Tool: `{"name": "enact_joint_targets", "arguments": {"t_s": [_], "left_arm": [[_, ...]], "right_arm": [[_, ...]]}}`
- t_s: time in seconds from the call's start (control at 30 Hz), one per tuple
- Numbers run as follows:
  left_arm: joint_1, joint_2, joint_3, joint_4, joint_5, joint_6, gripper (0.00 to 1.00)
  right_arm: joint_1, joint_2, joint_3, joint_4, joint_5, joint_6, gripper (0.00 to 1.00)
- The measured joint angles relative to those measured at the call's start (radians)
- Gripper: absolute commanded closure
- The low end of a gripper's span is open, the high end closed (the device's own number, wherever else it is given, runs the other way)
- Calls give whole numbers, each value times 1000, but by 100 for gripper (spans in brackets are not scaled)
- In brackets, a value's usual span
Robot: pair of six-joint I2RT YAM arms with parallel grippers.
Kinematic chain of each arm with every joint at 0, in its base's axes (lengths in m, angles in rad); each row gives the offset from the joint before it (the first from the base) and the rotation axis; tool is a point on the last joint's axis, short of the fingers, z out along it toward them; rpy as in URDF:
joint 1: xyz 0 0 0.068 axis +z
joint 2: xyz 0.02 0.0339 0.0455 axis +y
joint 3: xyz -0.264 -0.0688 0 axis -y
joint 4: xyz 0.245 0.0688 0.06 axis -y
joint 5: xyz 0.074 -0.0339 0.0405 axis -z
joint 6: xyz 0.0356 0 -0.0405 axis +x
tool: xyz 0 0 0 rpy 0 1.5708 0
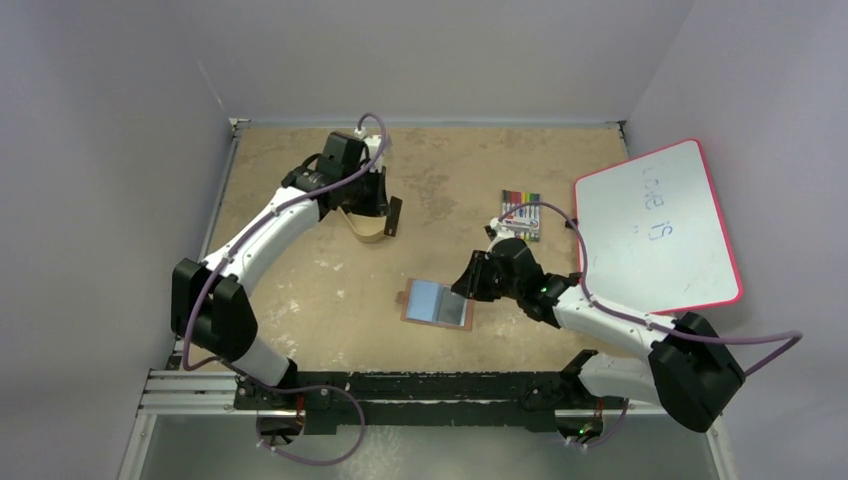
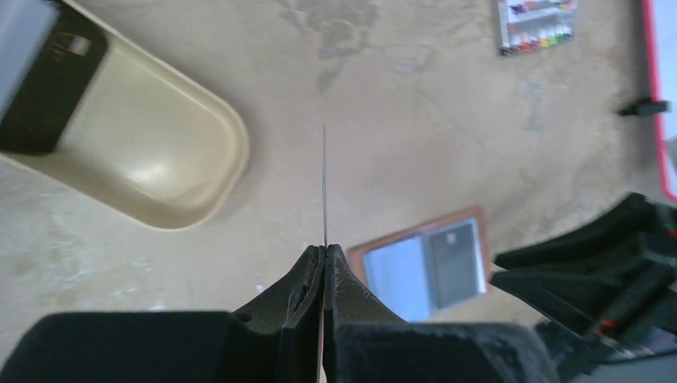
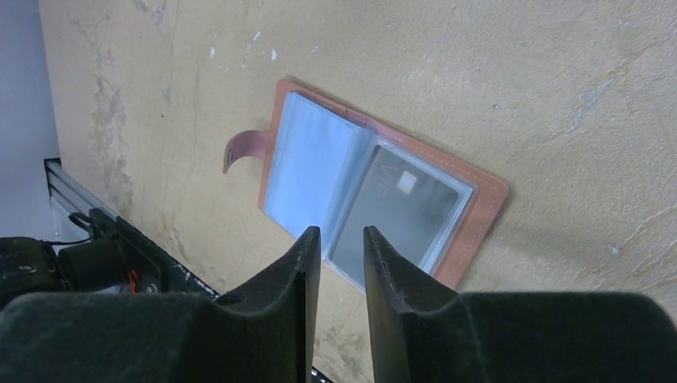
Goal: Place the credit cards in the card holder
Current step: Pick up the credit card from the storage box, then insert the credit card into the card holder.
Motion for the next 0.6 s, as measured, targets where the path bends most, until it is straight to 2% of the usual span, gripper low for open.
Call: {"name": "enact_joint_targets", "arguments": {"t_s": [0.13, 0.3, 0.6], "left_arm": [[0, -40, -74, 67, 139, -95, 100], [-1, -122, -257, 231, 283, -253, 100], [-36, -211, -518, 399, 340, -445, 100]], "right_arm": [[0, 19, 0, 4, 0, 4, 72], [0, 89, 1, -2, 1, 11, 73], [0, 188, 10, -26, 24, 14, 72]]}}
